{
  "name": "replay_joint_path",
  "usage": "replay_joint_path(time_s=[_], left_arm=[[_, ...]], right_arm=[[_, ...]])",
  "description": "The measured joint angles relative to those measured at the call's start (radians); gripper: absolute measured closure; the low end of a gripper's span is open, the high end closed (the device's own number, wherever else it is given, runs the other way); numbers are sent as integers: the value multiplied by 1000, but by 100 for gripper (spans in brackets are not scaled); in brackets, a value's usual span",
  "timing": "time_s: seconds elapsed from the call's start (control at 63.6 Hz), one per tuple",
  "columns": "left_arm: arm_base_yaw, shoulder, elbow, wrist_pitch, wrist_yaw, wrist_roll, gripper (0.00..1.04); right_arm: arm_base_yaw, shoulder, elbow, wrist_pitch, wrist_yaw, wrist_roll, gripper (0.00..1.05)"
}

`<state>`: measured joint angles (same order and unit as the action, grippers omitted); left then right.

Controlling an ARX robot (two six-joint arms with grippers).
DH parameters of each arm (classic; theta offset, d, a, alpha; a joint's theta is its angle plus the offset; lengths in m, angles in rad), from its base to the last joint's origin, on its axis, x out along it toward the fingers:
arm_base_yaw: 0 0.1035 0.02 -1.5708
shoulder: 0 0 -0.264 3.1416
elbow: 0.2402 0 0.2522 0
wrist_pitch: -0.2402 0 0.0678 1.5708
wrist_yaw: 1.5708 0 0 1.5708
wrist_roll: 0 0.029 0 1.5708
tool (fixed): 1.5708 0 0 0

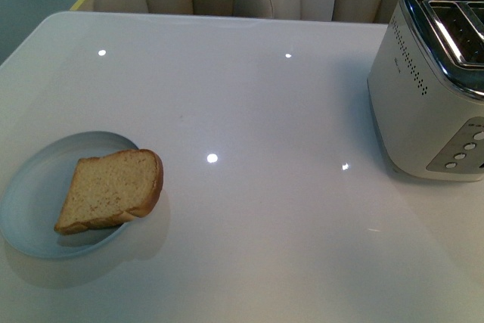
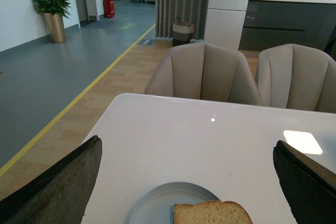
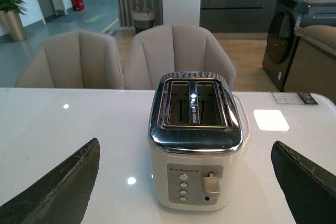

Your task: Left arm holds plate, right arm toasts bread

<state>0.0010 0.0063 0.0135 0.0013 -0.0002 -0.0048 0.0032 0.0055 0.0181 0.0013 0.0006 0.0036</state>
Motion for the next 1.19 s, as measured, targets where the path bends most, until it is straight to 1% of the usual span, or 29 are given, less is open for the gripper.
replay_joint_path(time_s=[0.66, 0.676, 0.708, 0.739, 0.786, 0.818, 0.881, 0.975, 1.069, 1.132, 1.195], left_arm=[[0, 0, 0, 0, 0, 0, 7], [3, 15, 8, -29, 13, -10, 7], [9, 61, 52, -144, 51, -27, 7], [15, 165, 124, -299, 71, -53, 7], [19, 274, 181, -446, 78, -71, 7], [19, 306, 191, -504, 76, -77, 7], [20, 330, 193, -545, 80, -83, 7], [24, 340, 208, -550, 87, -84, 7], [51, 393, 227, -521, 129, -83, 7], [113, 488, 236, -451, 204, -74, 7], [177, 598, 243, -358, 257, -46, 7]], right_arm=[[0, 0, 0, 0, 0, 0, 9], [0, 0, 0, 0, 0, 0, 9], [0, 0, 0, 0, 0, 0, 9], [0, 0, 0, 0, 0, 0, 9], [0, 0, 0, 0, -1, 0, 9], [0, 0, 0, 0, -1, 0, 9], [0, 0, 0, 0, 0, 0, 9], [0, 0, 0, 0, -1, 0, 9], [0, 0, 0, 0, -1, 0, 9], [0, 0, 0, 0, 0, 0, 9], [0, 0, 0, 0, 0, 0, 9]])
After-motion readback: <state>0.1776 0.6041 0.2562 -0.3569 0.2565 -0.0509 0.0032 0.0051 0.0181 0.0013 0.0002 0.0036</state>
